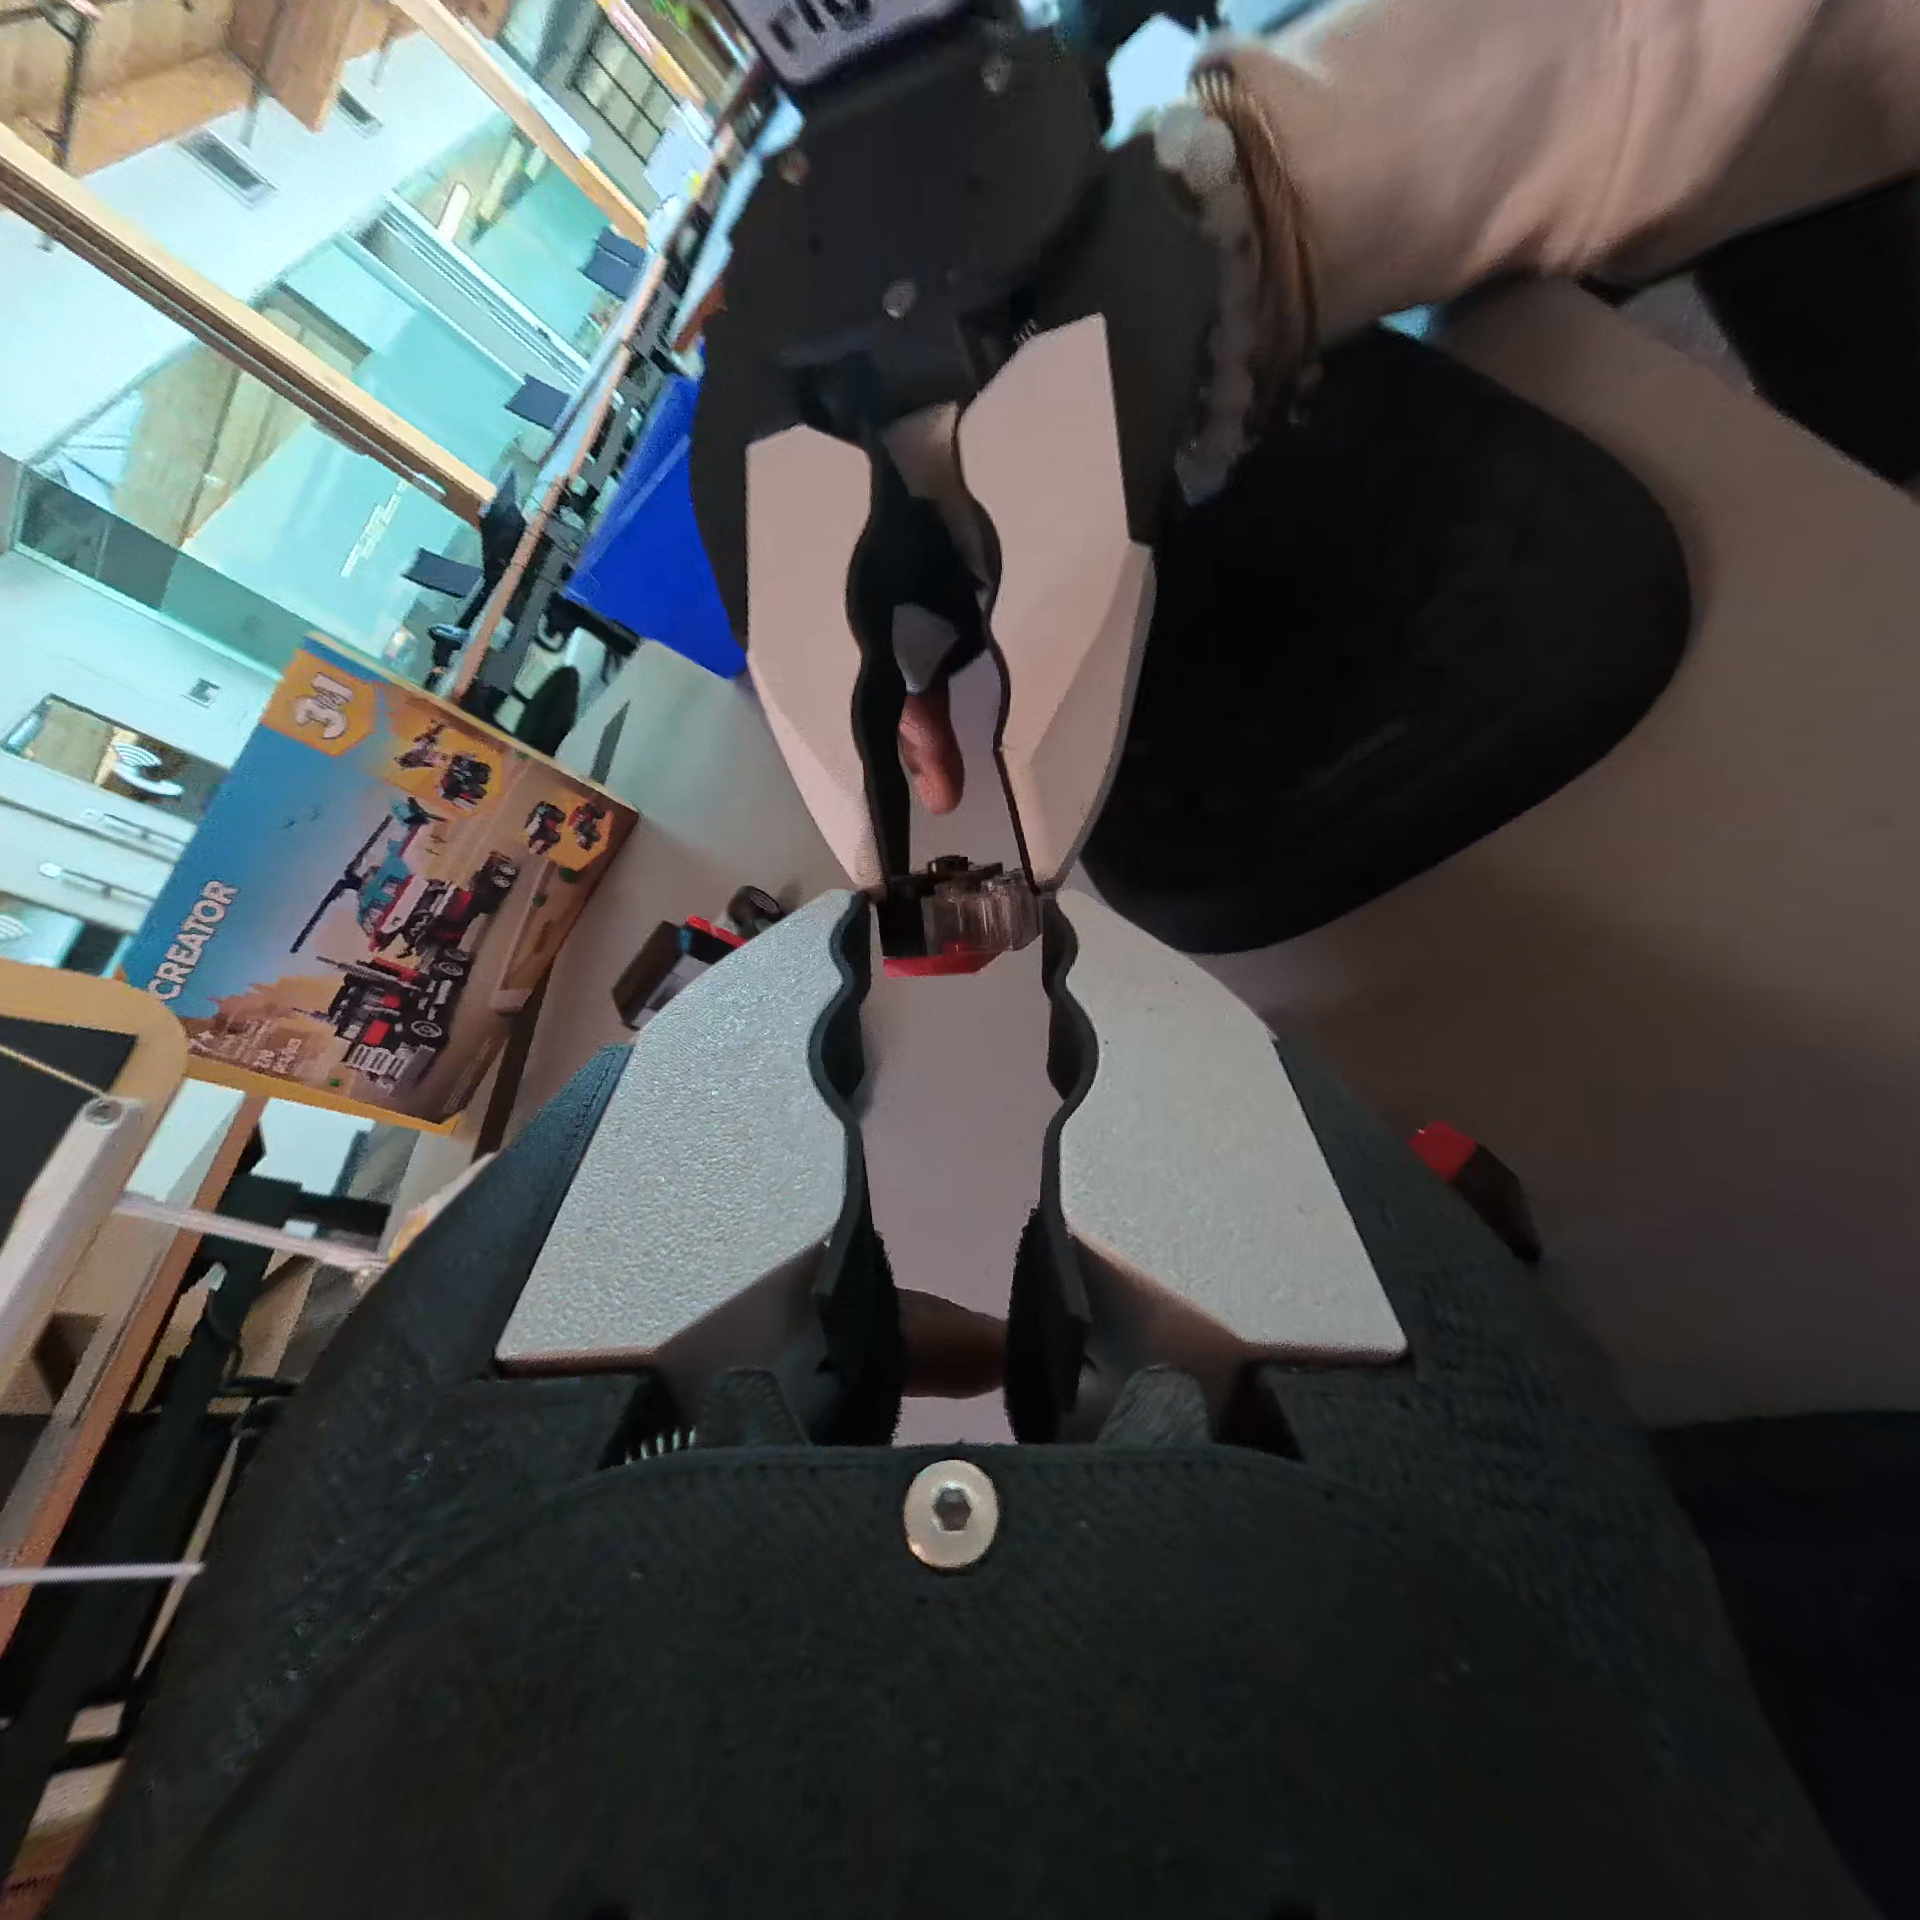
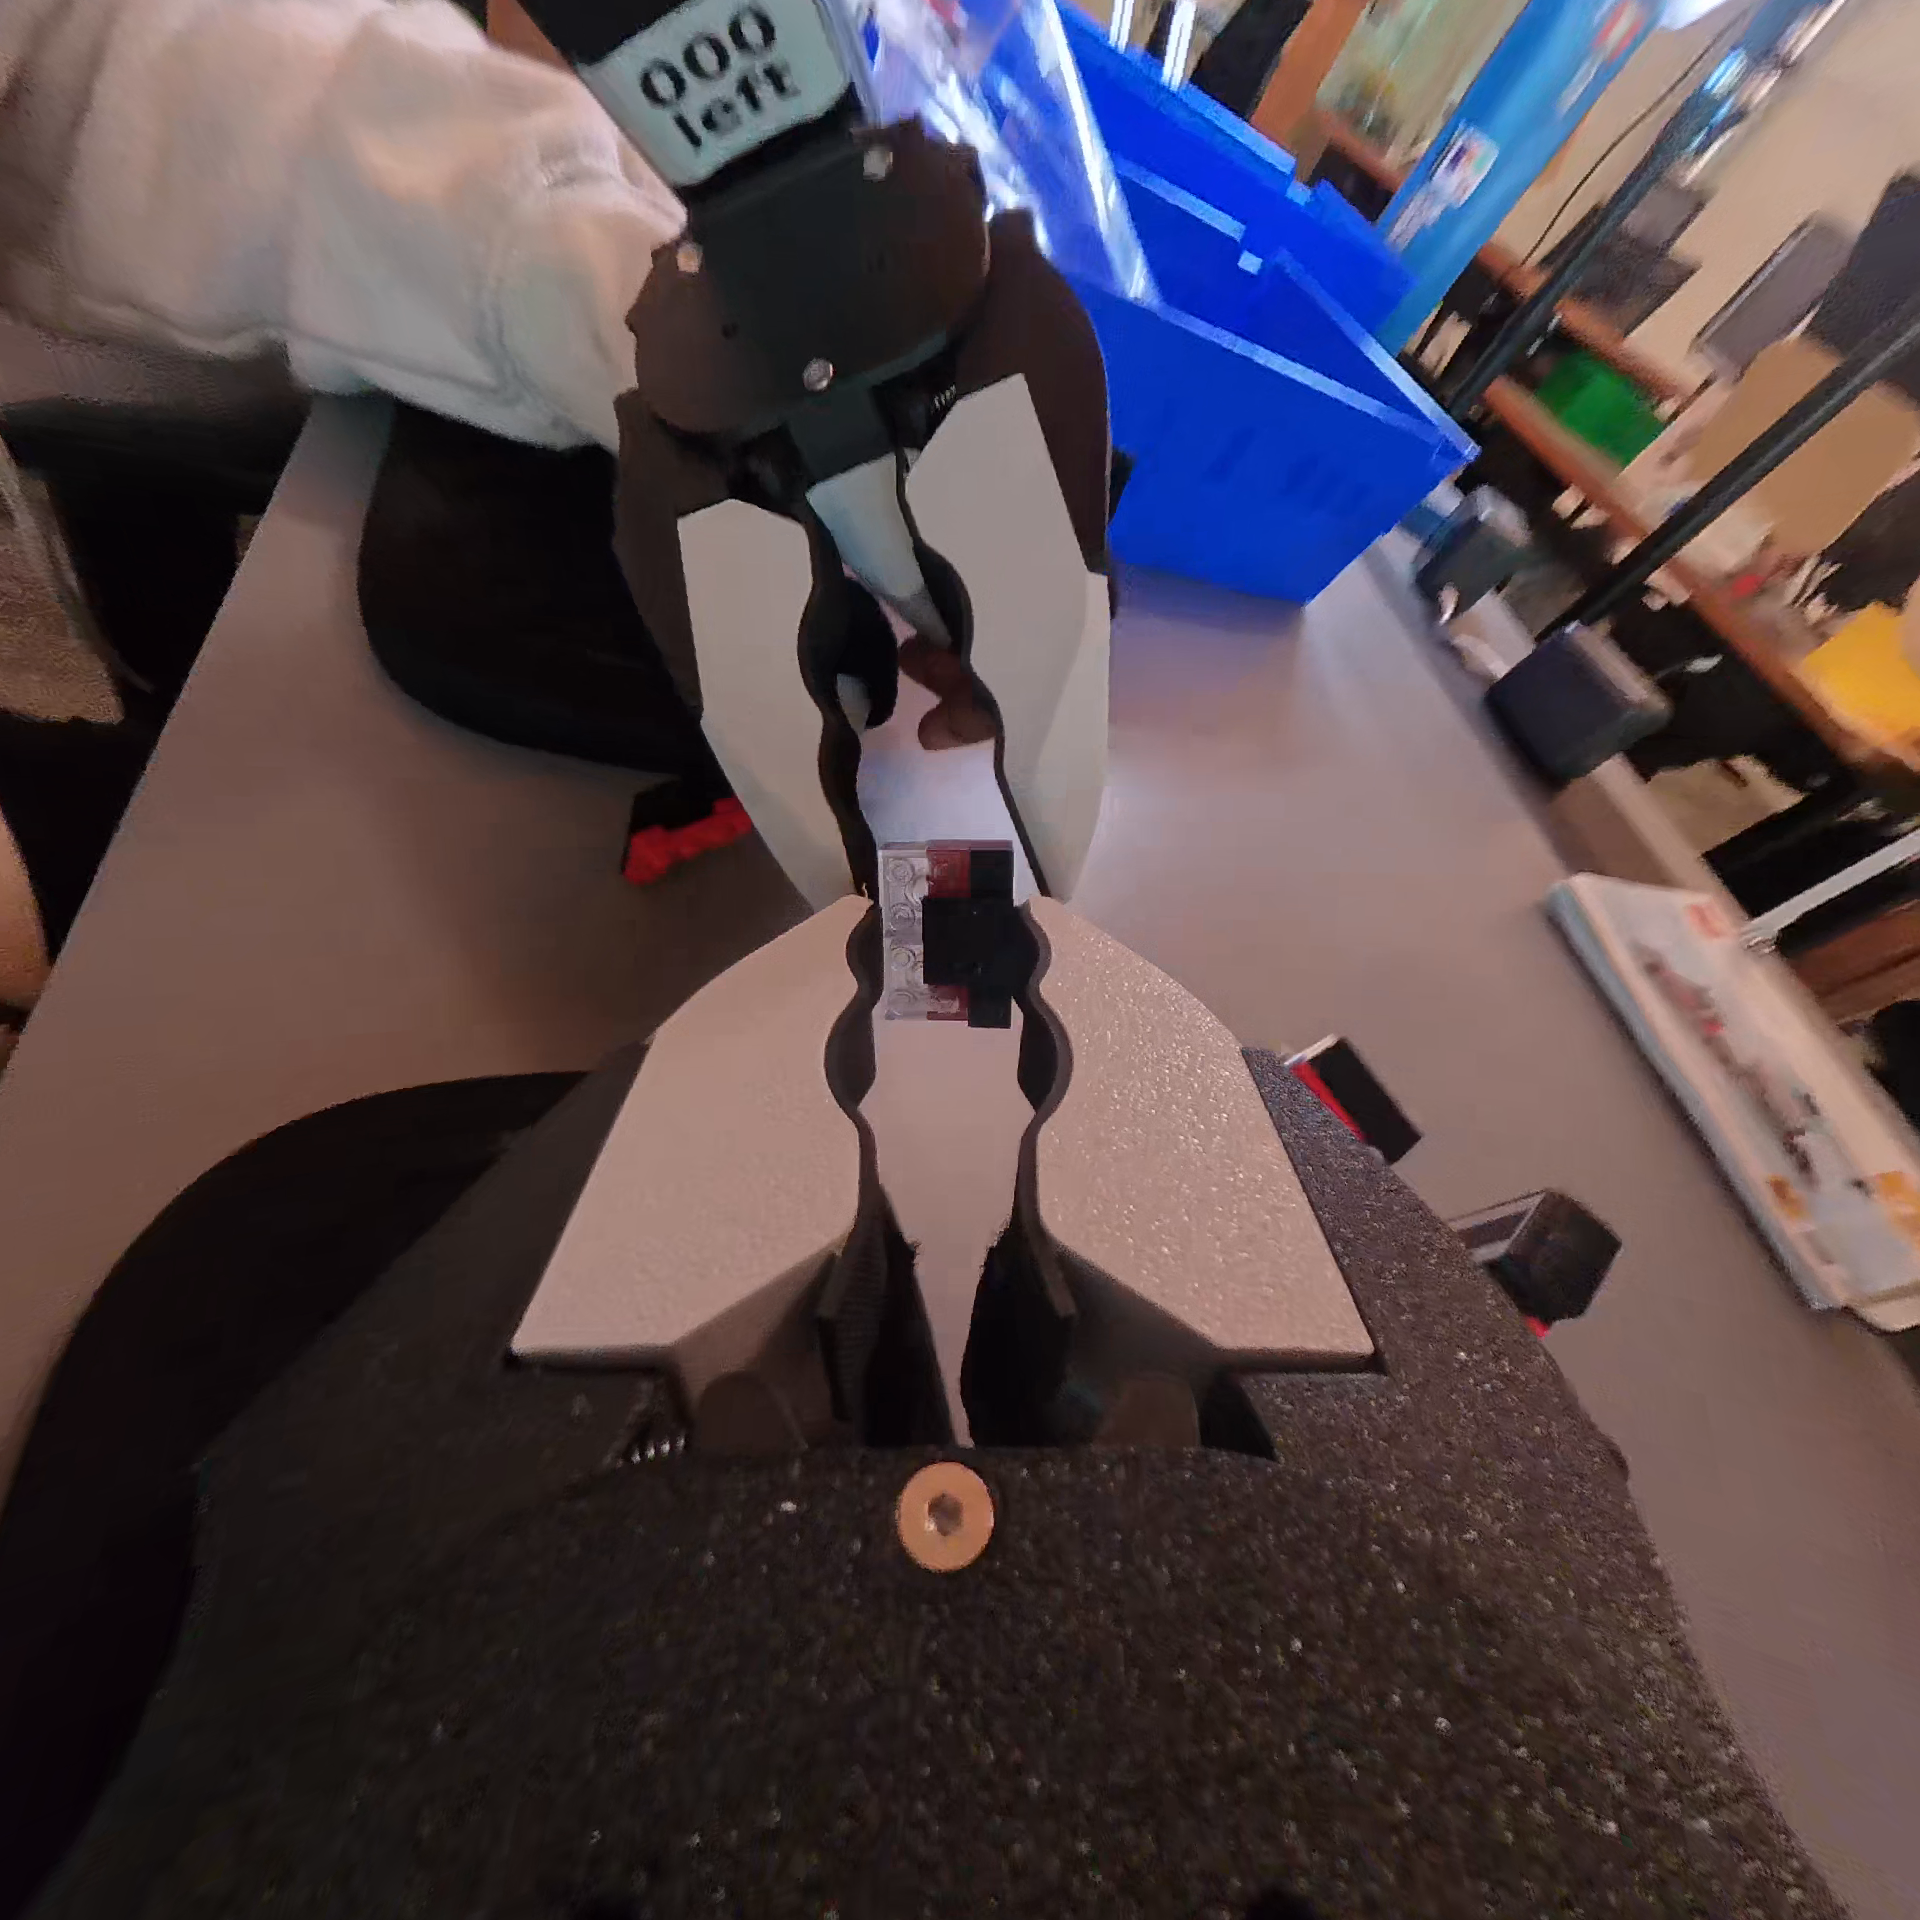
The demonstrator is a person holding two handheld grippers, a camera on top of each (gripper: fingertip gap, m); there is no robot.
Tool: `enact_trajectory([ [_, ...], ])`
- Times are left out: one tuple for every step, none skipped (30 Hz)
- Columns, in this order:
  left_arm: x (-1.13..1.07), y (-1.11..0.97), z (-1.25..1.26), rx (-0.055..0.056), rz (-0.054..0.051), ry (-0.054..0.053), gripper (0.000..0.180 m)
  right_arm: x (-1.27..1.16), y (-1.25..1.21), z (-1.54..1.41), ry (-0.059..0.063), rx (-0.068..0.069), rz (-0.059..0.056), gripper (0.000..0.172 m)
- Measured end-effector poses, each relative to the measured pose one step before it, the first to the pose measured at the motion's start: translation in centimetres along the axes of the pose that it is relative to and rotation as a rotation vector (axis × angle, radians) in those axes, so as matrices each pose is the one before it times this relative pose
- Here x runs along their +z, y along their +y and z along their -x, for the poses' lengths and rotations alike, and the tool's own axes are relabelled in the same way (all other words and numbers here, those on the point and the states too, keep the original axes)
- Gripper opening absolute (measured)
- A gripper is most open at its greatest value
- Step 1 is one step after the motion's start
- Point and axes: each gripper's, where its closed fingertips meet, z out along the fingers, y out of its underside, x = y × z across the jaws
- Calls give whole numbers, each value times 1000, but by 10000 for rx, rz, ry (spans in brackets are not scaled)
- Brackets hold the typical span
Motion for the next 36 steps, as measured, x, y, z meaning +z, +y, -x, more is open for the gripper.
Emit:
enact_trajectory([
  [199, 255, -349, 10, 230, 140, 30, -28, 422, 166, -75, 59, 248, 23],
  [151, 146, -263, -162, 159, 169, 29, -50, 274, 125, -34, 56, 205, 24],
  [124, 55, -194, -284, 100, 160, 28, -44, 208, 112, 11, 31, 196, 24],
  [140, 76, -225, -317, 109, 195, 28, 4, 283, 194, 23, -28, 271, 24],
  [181, 181, -340, -313, 174, 262, 27, 81, 448, 276, 28, -111, 369, 24],
  [251, 303, -449, -249, 245, 295, 27, 152, 600, 360, 49, -245, 436, 24],
  [311, 414, -469, -185, 310, 281, 26, 238, 651, 331, 109, -329, 498, 24],
  [344, 441, -401, -108, 334, 211, 26, 251, 538, 263, 181, -296, 492, 24],
  [227, 346, -191, -32, 253, 77, 26, 114, 165, 51, 286, -186, 285, 24],
  [27, 83, -45, -79, 48, 51, 26, -21, -54, 2, 223, -23, 133, 24],
  [-3, 58, -53, -224, -12, 90, 26, 16, 48, 16, 152, 75, 160, 24],
  [14, 105, -16, -264, 7, 85, 26, -14, 20, -61, 224, -95, 145, 24],
  [-1, 223, 41, -447, 82, 113, 26, -98, -129, -116, 313, -375, 76, 22],
  [6, 178, 36, -470, 41, 182, 25, -111, -44, -197, 403, -460, 198, 15],
  [-14, 246, 44, -172, 84, 111, 26, -142, 86, -205, 312, -427, 227, 10],
  [9, 72, -10, 86, -19, 9, 26, 13, 110, 257, -112, 30, 80, 11],
  [1, -33, -38, 259, -65, -65, 26, -38, 66, 296, -270, 327, -139, 10],
  [5, -51, 12, 193, -82, -87, 26, -12, 68, 406, -413, 480, -282, 11],
  [17, 6, 26, -10, -24, -11, 26, -86, 17, -64, -104, 442, -318, 11],
  [19, 47, 10, -118, -3, 63, 26, -188, 68, -317, 99, 97, -118, 10],
  [-1, 56, 6, -89, -30, 67, 26, -99, 158, -279, 93, 54, 51, 10],
  [-11, 58, 17, -30, -50, 46, 26, 17, 63, -38, -66, 96, 9, 10],
  [-7, 58, 22, -29, -55, 34, 26, 27, -38, 28, -65, 35, -50, 10],
  [-37, 89, 67, -67, -31, 9, 26, -44, -107, -122, 32, 38, -82, 11],
  [-103, 140, 193, -104, 9, -44, 26, -111, -190, -235, 53, 160, -176, 10],
  [-201, 133, 302, -144, -10, -73, 27, -176, -290, -332, 48, 296, -276, 10],
  [-302, -65, 363, -205, -148, -80, 32, -194, -325, -478, 80, 400, -313, 10],
  [-381, -305, 369, -279, -287, -65, 37, -194, -430, -547, 82, 447, -376, 11],
  [-389, -434, 341, -307, -343, -35, 43, -175, -569, -612, 89, 474, -457, 10],
  [-385, -528, 392, -253, -353, -100, 48, -144, -649, -646, 89, 524, -493, 10],
  [-378, -647, 461, -70, -385, -217, 49, -92, -637, -644, 63, 647, -465, 10],
  [-396, -923, 500, 222, -524, -383, 49, -82, -548, -447, -48, 736, -405, 10],
  [-401, -1182, 482, 545, -672, -530, 47, -96, -513, -222, -143, 652, -411, 10],
  [-360, -1218, 510, 803, -654, -683, 39, -127, -556, -418, 21, 670, -414, 10],
  [-240, -996, 510, 892, -455, -747, 35, -88, -611, -303, -42, 763, -449, 10],
  [-74, -646, 340, 711, -187, -571, 31, -5, -589, 55, -275, 832, -486, 10],
])
